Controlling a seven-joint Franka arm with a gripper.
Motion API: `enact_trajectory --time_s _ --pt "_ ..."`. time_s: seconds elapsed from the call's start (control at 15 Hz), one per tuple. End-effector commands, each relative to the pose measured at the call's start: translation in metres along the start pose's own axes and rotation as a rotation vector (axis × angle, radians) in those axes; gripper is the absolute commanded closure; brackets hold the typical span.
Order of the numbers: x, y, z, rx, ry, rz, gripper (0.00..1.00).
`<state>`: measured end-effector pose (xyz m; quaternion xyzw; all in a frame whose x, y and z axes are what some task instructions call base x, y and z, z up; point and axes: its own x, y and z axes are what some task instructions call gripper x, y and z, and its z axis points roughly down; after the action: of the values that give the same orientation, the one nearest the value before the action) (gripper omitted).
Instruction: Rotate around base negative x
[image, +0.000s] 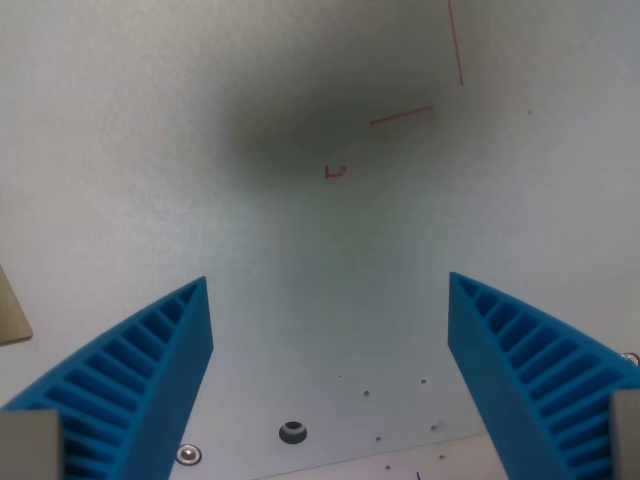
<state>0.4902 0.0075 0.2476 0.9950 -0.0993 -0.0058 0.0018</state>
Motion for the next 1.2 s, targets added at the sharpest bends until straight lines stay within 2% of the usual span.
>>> enact_trajectory --time_s 0.07,1.2 --pt "0.0003 0.0 -0.0018 -0.011 0.006 0.0 0.0" --pt "0.0003 0.0 -0.0018 -0.205 0.044 0.003 0.0"
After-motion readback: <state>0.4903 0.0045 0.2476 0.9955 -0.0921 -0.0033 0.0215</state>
